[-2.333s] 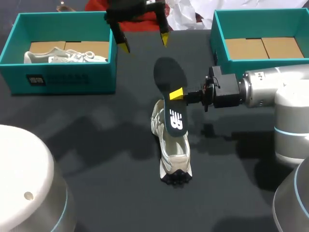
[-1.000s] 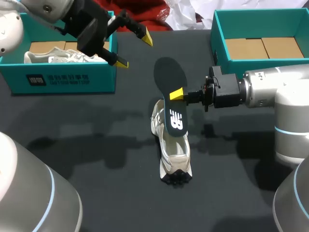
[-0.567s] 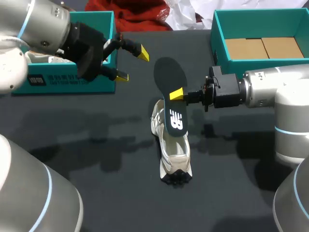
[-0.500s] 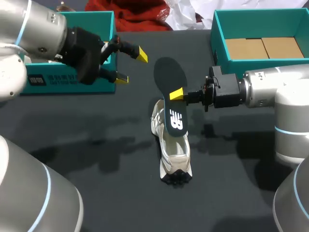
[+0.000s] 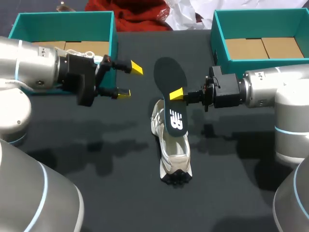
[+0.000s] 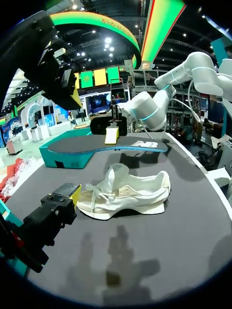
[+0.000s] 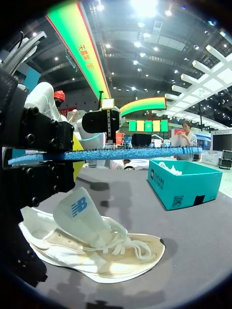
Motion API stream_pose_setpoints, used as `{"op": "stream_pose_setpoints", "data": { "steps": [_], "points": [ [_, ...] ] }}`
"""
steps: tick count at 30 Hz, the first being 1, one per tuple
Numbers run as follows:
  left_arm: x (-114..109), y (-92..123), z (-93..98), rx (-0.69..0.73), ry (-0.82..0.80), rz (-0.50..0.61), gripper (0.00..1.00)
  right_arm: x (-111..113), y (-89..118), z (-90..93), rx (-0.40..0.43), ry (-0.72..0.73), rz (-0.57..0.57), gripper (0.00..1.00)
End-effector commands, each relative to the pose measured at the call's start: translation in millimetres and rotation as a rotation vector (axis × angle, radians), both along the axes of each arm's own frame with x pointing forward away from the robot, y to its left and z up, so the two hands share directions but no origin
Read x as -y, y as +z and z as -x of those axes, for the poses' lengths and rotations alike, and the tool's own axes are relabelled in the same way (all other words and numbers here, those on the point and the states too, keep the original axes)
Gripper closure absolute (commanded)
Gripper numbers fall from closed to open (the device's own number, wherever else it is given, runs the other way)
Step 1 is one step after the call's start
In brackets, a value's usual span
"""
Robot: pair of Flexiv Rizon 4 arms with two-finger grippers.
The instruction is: Take the shoe out of the shoebox, open the shoe tongue, remove and reinsert the insole, then place the shoe into the shoebox
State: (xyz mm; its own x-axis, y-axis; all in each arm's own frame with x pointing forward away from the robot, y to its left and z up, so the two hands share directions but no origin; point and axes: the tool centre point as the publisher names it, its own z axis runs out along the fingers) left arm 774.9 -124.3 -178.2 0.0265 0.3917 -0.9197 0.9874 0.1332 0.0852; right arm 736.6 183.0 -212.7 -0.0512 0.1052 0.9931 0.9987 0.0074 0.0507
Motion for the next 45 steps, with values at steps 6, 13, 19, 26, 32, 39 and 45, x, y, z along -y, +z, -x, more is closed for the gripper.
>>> {"op": "stream_pose_setpoints", "data": {
  "steps": [6, 13, 19, 26, 32, 39, 45],
  "points": [
    [6, -6, -6.8, 0.010, -0.012, 0.060, 0.00, -1, 0, 0.8, 0.000, -0.001, 0.002, 1.00],
    [25, -24, -13.0, -0.046, -0.003, 0.157, 0.00, -3, -1, 0.1, 0.001, -0.002, -0.005, 1.00],
    [36, -29, -10.3, -0.075, 0.006, 0.234, 0.00, -9, -5, -1.4, -0.002, -0.003, -0.041, 1.00],
    [58, -40, -25.5, -0.079, 0.033, 0.253, 0.13, -12, -5, -0.4, -0.010, -0.004, -0.060, 1.00],
    [70, -45, -34.9, -0.057, 0.066, 0.250, 0.20, -13, -6, -1.1, -0.021, -0.013, -0.069, 1.00],
    [81, -45, -34.8, -0.052, 0.053, 0.259, 0.39, -12, -8, -4.4, -0.030, -0.025, -0.074, 1.00],
    [87, -45, -35.3, -0.044, 0.042, 0.261, 0.57, -13, -8, -6.8, -0.029, -0.018, -0.080, 1.00]
  ]
}}
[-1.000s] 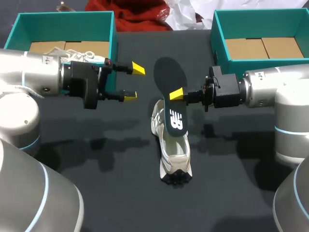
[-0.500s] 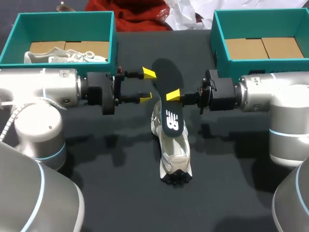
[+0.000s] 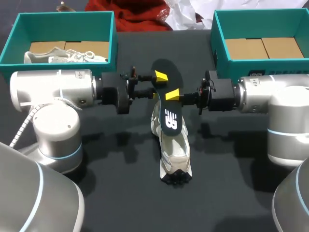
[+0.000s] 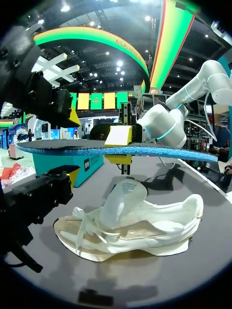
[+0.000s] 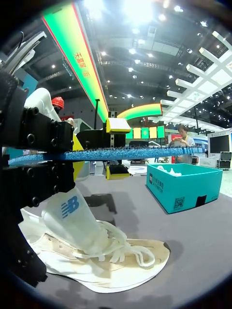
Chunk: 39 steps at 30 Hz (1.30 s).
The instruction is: Take the shoe out of the shoebox, open the shoe tongue, remove and reinsert the insole, then place the shoe into the shoebox
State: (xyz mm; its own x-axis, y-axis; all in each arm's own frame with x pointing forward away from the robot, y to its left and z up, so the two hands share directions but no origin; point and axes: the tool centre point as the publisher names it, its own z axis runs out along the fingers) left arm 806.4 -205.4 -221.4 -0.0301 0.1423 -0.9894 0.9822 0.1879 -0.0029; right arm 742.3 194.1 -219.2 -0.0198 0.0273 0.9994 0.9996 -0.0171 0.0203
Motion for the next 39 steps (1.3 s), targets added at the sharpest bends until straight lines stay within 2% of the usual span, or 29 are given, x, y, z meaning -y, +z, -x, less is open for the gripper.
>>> {"op": "stream_pose_setpoints", "data": {
  "steps": [1, 8, 16, 20, 22, 23, 30, 31, 32, 33, 34, 39],
  "points": [
    [6, -2, -4.1, 0.003, -0.004, 0.002, 0.58, -2, -2, -1.4, 0.001, 0.005, -0.001, 1.00],
    [9, -4, -3.1, 0.003, -0.020, 0.008, 0.61, -2, -3, -3.2, -0.001, 0.011, -0.002, 1.00],
    [12, -4, 0.7, 0.011, -0.033, 0.008, 0.75, -3, -5, -4.2, -0.001, 0.008, -0.006, 1.00],
    [14, -6, 2.4, 0.016, -0.039, 0.003, 0.85, -3, -5, -4.2, -0.002, 0.006, -0.008, 1.00],
    [15, -6, 2.8, 0.016, -0.041, 0.002, 0.92, -3, -6, -4.3, -0.002, 0.007, -0.008, 1.00],
    [15, -7, 3.0, 0.017, -0.043, 0.002, 0.99, -4, -6, -4.2, -0.002, 0.007, -0.008, 1.00],
    [15, -9, 2.2, 0.012, -0.055, -0.003, 1.00, -3, -8, -4.8, -0.013, 0.007, -0.013, 1.00],
    [14, -8, 2.4, 0.011, -0.056, -0.001, 1.00, -2, -8, -5.2, -0.015, 0.006, -0.017, 0.91],
    [13, -8, 3.0, 0.011, -0.056, -0.001, 1.00, -1, -8, -5.5, -0.015, 0.005, -0.019, 0.72],
    [12, -8, 3.5, 0.012, -0.056, -0.001, 1.00, 1, -8, -5.9, -0.015, 0.003, -0.020, 0.05],
    [10, -7, 4.4, 0.011, -0.057, -0.001, 1.00, 3, -8, -5.7, -0.009, 0.000, -0.022, 0.00],
    [-2, -5, 10.1, 0.022, -0.049, -0.025, 1.00, 24, -7, -1.5, 0.036, -0.014, -0.011, 0.00]
  ]
}}
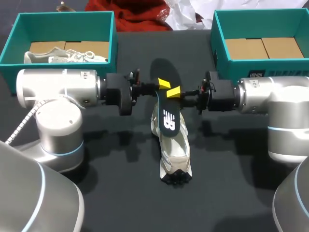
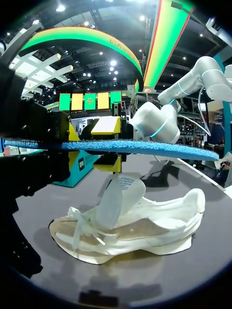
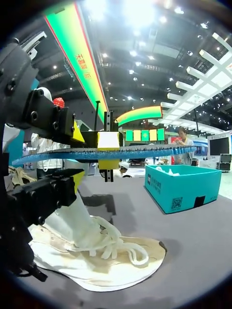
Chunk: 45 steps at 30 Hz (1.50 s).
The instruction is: Take the shoe out of the shoebox, open the shoe tongue, remove and reinsert the insole, then place the shoe into the shoebox
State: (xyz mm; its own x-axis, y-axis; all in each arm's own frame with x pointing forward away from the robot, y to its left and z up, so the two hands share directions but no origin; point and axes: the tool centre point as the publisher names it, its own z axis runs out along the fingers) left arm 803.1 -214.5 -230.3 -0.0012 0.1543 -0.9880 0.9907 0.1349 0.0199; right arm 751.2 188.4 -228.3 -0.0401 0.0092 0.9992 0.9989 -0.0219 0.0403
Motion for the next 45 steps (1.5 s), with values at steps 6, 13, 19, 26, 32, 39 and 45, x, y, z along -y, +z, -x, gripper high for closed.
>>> {"op": "stream_pose_setpoints", "data": {
  "steps": [6, 13, 19, 26, 32, 39, 45],
  "points": [
    [-29, 7, 15.2, 0.003, 0.009, -0.049, 1.00, 45, 4, 17.1, 0.099, 0.026, 0.037, 0.00],
    [-50, 14, 30.0, -0.032, 0.030, -0.066, 1.00, 45, 4, 17.1, 0.099, 0.026, 0.037, 0.00],
    [-58, 13, 39.3, -0.135, 0.026, -0.112, 1.00, 54, 9, 26.4, 0.263, 0.098, 0.069, 0.00],
    [-64, 21, 43.3, -0.229, -0.018, -0.079, 1.00, 79, 8, 39.2, 0.461, 0.194, 0.064, 0.00],
    [-64, 21, 43.3, -0.229, -0.018, -0.079, 1.00, 79, 8, 39.2, 0.461, 0.194, 0.064, 0.00],
    [-51, 34, 71.4, -0.367, -0.003, -0.025, 1.00, 102, 8, 55.3, 0.580, 0.302, 0.225, 0.00],
    [-42, 55, 102.2, -0.561, -0.056, -0.022, 1.00, 138, 3, 81.3, 0.789, 0.378, 0.355, 0.00]
  ]
}}
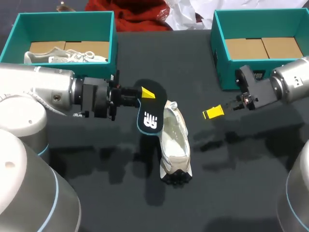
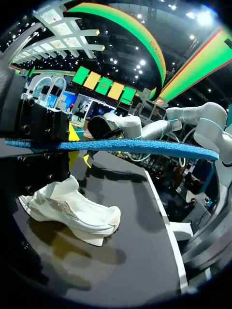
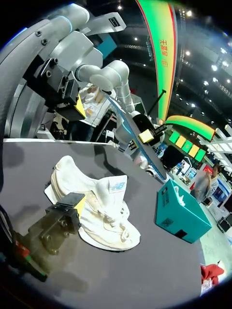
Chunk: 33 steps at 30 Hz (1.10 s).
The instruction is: Take the shoe out of the shoebox, open the shoe tongue, remove and reinsert the insole, then place the shoe into the shoebox
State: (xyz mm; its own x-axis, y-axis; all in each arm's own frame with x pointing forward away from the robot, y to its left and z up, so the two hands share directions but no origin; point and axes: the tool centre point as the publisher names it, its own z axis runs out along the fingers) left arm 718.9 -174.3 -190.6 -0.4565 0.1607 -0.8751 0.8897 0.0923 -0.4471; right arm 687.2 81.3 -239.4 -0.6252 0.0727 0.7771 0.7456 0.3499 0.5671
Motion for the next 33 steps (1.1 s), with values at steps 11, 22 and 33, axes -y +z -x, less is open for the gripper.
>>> {"op": "stream_pose_setpoints", "data": {
  "steps": [11, 22, 33],
  "points": [
    [-2, 15, 18.0, -0.074, -0.019, -0.023, 1.00, 38, 10, 18.9, 0.204, -0.023, 0.177, 0.00],
    [14, 6, 62.8, -0.343, -0.069, 0.041, 1.00, 61, -22, 37.7, 0.425, -0.047, 0.279, 0.00],
    [18, 5, 70.0, -0.289, -0.009, -0.010, 1.00, 65, -28, 38.1, 0.396, -0.058, 0.328, 0.00]
  ]
}}
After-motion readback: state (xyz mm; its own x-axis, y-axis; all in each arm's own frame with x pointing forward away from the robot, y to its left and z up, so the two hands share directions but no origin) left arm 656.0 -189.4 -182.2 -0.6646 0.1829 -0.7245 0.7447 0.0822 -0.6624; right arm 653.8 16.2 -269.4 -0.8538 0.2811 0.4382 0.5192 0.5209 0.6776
